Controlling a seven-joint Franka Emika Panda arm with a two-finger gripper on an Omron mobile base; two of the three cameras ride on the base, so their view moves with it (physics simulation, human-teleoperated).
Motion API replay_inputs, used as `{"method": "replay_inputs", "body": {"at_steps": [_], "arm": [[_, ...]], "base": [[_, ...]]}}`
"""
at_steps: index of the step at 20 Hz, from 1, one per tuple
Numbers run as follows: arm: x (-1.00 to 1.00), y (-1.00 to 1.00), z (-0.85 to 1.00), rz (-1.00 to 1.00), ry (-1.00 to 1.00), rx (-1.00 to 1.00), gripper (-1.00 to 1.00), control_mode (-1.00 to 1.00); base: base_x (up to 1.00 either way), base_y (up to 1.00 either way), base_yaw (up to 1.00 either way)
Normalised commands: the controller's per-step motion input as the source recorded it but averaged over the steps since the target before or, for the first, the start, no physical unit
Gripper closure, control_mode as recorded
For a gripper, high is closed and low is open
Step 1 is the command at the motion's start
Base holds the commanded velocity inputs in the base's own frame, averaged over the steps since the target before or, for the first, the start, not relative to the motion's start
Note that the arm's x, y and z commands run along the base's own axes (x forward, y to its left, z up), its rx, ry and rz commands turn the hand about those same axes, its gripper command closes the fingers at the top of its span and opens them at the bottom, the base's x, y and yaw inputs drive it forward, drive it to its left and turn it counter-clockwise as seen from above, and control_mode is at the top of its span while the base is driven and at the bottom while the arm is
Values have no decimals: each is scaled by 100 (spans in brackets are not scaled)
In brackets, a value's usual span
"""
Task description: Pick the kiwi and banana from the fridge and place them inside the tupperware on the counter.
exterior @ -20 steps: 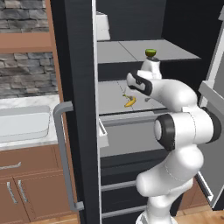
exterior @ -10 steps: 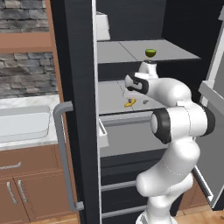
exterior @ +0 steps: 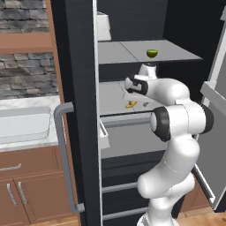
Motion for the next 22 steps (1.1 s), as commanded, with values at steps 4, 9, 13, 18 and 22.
{"method": "replay_inputs", "body": {"at_steps": [4, 9, 13, 18, 22], "arm": [[16, 0, -6, 0, 0, 0, -100, -100], [22, 0, 0, 0, 0, 0, -100, -100], [24, 0, 0, 0, 0, 0, -100, -100], [27, 0, 0, 0, 0, 0, -100, -100], [35, 0, 0, 0, 0, 0, -100, -100]], "base": [[0, 0, 0], [0, 0, 0], [0, 0, 0], [0, 0, 0], [0, 0, 0]]}}
